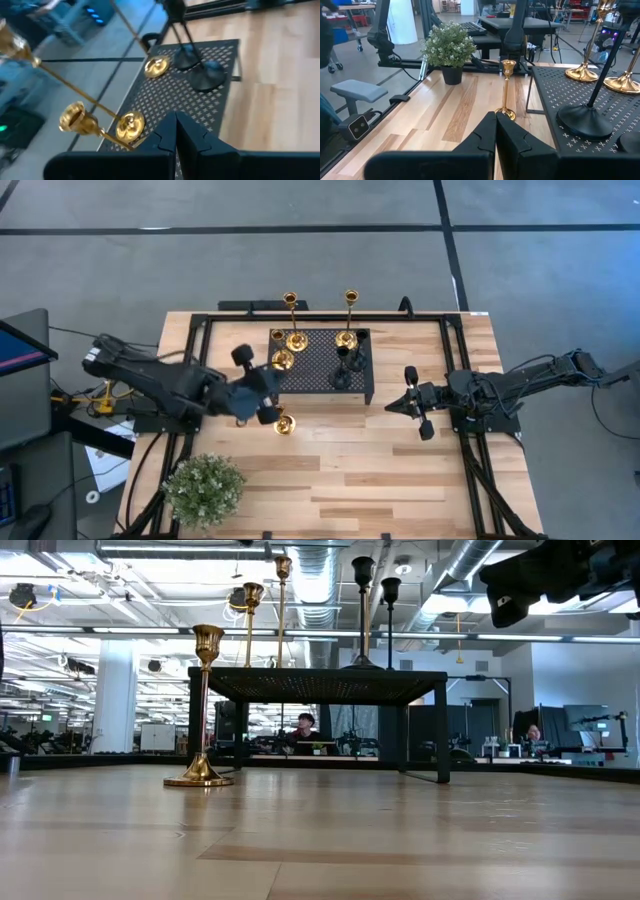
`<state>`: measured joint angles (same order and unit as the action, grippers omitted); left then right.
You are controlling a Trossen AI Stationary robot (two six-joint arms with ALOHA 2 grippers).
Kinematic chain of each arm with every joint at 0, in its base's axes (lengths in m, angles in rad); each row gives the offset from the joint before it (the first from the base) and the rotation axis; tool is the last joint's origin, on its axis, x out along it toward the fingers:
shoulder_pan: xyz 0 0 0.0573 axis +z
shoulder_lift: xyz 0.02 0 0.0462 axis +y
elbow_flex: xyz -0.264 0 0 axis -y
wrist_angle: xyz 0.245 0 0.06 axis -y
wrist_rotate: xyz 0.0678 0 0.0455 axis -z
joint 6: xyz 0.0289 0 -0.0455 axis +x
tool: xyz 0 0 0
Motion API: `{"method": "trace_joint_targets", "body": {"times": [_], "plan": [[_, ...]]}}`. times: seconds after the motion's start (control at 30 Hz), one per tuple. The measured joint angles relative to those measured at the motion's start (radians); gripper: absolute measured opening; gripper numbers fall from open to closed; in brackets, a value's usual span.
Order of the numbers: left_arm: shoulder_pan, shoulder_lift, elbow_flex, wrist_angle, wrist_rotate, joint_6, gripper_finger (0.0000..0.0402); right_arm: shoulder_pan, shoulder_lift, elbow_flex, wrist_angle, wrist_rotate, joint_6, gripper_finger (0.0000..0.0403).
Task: Pick & Place candle stick holders
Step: Put the golden candle holder on the shelf
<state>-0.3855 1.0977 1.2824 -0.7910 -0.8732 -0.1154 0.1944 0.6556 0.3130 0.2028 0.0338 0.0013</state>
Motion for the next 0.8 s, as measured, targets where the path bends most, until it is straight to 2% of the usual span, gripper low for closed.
{"method": "trace_joint_targets", "body": {"times": [0.27,0.53,0.63,0.8], "plan": [[-0.007,0.000,-0.245,0.266,-0.261,-0.023,0.0002,0.000,0.000,0.000,0.014,0.000,0.000,0.0000],[0.001,0.000,-0.376,0.382,-0.318,-0.049,0.0002,0.000,0.000,0.000,0.014,0.000,0.000,0.0000],[0.007,0.000,-0.389,0.397,-0.354,-0.047,0.0002,0.000,0.000,0.000,0.014,0.000,0.000,0.0000],[0.041,0.000,-0.397,0.414,-0.355,-0.047,0.0002,0.000,0.000,0.000,0.015,0.000,0.000,0.0000]]}}
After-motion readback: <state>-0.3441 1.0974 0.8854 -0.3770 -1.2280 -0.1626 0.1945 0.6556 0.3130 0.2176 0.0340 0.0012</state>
